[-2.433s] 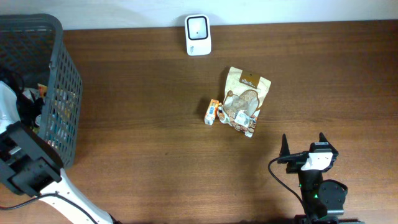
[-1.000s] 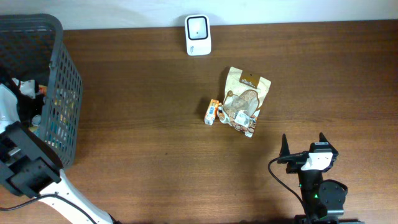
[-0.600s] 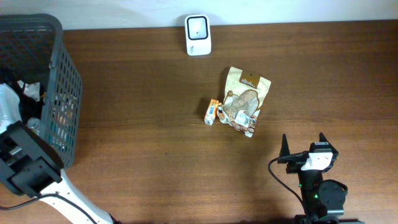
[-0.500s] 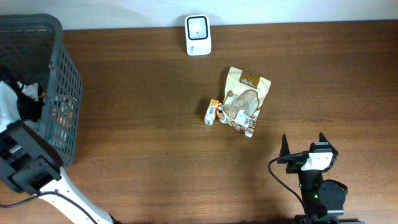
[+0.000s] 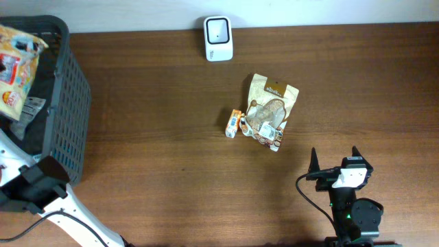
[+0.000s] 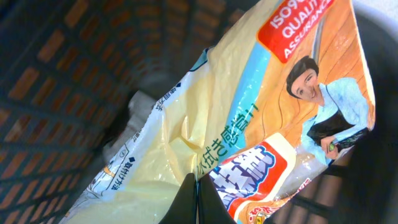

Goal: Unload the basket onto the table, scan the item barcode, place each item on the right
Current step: 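Reach the left gripper into the basket and grasp the yellow snack bag, then carry the yellow snack bag with the left gripper and drop it on the table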

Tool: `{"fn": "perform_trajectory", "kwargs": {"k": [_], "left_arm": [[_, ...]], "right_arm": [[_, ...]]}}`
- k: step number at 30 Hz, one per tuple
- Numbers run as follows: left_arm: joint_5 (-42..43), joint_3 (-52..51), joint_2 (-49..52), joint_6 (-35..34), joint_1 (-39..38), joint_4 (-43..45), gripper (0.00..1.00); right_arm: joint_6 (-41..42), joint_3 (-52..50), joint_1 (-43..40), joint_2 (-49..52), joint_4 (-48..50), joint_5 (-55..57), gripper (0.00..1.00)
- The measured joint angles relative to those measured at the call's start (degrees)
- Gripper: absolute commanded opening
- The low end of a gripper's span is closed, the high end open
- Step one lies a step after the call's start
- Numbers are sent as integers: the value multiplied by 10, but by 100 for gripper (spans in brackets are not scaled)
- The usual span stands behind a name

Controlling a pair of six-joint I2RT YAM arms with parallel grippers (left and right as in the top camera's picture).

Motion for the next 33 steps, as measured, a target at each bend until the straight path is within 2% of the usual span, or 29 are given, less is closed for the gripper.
{"fn": "perform_trajectory", "kwargs": {"k": [6, 10, 13, 15, 18, 20, 24, 28, 33], "left_arm": [[104, 10, -90, -31, 0, -2, 0], [226, 18, -181, -51, -10, -26, 0], [280, 27, -217, -68, -66, -63, 0], [292, 21, -217, -75, -142, -92, 0], [254, -12, -209, -87, -233, -92, 0], [165, -61, -207, -122, -315, -92, 0], [34, -163, -205, -195, -411, -66, 0], [-63, -360, -197, -254, -501, 82, 0], [-122, -579, -195, -332, -526, 236, 0]], "right_arm": [[0, 0, 0, 0, 0, 0, 98], [0, 0, 0, 0, 0, 0, 98], [0, 0, 0, 0, 0, 0, 98], [0, 0, 0, 0, 0, 0, 98], [0, 0, 0, 0, 0, 0, 98], [0, 0, 0, 0, 0, 0, 98], [0, 0, 0, 0, 0, 0, 98], [0, 0, 0, 0, 0, 0, 98], [0, 0, 0, 0, 0, 0, 98]]}}
